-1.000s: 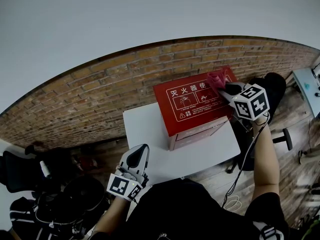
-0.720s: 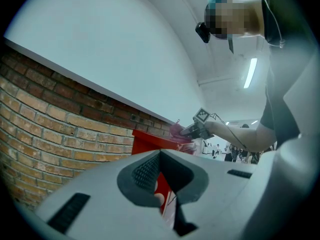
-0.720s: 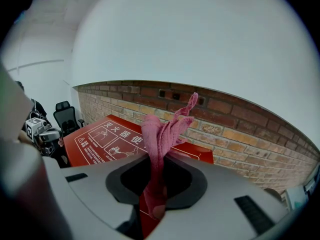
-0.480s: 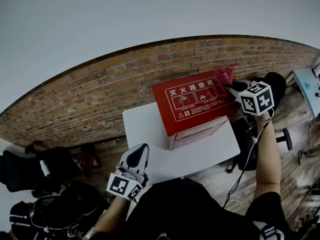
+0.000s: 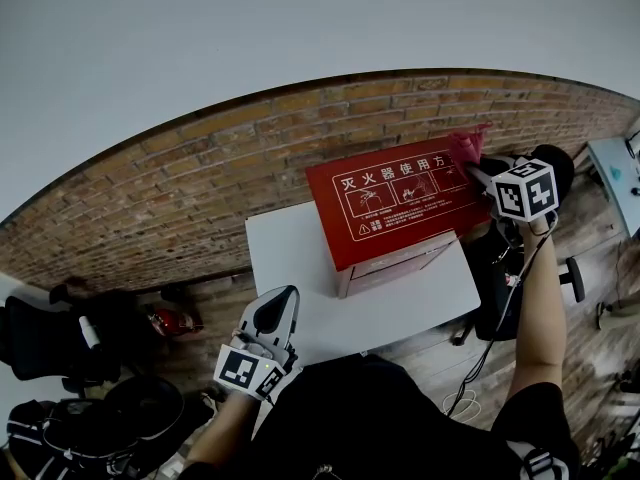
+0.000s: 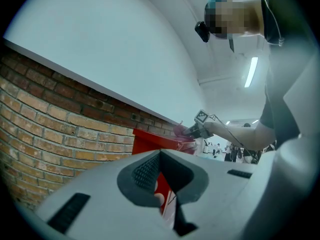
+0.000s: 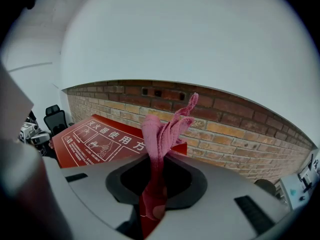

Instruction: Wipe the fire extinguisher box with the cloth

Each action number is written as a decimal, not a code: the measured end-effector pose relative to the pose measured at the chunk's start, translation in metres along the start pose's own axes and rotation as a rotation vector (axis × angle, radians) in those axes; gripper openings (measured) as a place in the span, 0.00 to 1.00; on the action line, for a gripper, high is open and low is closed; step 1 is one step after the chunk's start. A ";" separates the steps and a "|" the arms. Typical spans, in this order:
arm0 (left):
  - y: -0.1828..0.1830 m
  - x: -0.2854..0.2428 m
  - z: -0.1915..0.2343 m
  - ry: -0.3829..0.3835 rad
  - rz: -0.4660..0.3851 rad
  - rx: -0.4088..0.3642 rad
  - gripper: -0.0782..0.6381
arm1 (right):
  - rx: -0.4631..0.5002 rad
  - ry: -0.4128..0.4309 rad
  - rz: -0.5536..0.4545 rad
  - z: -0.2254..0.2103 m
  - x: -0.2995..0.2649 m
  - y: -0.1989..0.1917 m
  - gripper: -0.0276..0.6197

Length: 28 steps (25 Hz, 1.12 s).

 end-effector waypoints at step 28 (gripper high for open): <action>0.001 -0.004 0.006 -0.041 0.012 0.019 0.16 | -0.062 -0.075 0.035 -0.015 0.025 -0.023 0.16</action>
Point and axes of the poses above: the fingertips, and each gripper's own axes: x backward along the fingers, z to its left, y out of its top, the point moved 8 cm from there along x, backward along the fingers, and after that the axes turned 8 degrees about -y, right-handed, at the moved point
